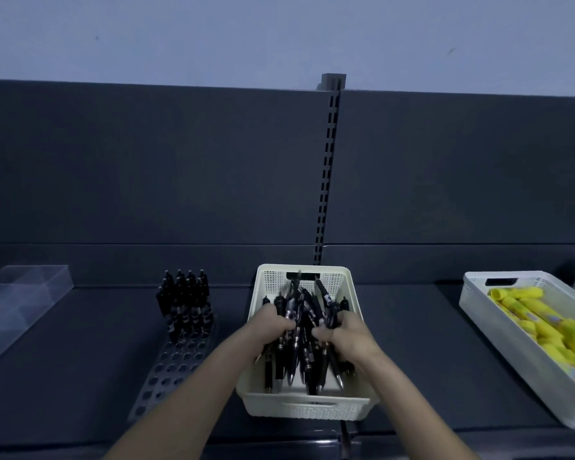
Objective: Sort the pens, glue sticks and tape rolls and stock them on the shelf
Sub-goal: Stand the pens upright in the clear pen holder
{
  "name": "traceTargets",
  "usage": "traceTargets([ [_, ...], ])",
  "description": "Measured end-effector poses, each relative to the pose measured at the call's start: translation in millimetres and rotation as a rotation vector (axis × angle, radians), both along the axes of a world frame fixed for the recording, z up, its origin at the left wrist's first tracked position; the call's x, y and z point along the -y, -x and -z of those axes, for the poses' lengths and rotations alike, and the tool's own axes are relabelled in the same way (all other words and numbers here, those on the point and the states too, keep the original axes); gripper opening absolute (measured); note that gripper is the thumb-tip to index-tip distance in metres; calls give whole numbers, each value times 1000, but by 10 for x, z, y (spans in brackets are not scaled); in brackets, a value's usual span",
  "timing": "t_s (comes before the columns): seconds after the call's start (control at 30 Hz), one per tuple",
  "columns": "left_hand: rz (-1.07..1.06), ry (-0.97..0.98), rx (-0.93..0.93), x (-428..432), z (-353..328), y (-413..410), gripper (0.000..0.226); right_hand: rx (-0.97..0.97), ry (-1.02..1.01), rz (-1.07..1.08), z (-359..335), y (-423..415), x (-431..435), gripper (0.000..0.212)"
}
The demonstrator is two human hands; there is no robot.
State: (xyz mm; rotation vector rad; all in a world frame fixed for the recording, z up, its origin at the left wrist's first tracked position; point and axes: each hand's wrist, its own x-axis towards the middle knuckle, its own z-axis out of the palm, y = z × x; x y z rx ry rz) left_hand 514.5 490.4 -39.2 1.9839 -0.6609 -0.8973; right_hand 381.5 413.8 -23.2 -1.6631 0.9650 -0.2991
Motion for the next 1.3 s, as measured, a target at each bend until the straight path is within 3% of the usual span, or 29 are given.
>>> traceTargets([
  [0.07,-5,103,-6,-38,-123,20,3,135,-56,33,-129,64,-7,13],
  [0.17,-8,247,-87,-93,-294,95,13,284,-161,37,-283,136,-17,11],
  [0.37,65,435,-52,-329,-514,306,14,459,-258,-6,-394,184,-15,17],
  [0.47,-5,496,-48,-491,-590,401,13,490,-256,-66,-476,116,-107,20],
  [0.6,-101,561,-23,-741,-636,404,26,503,-243,-155,-566,-87,-359,16],
  [0.97,-262,548,-66,-1542,-543,-129,11,445,-145,-356,-551,-725,-1121,34],
  [1.3,-334,461,-101,-2329,-191,-1155,10,279,322,37,-140,-1437,-1349,29],
])
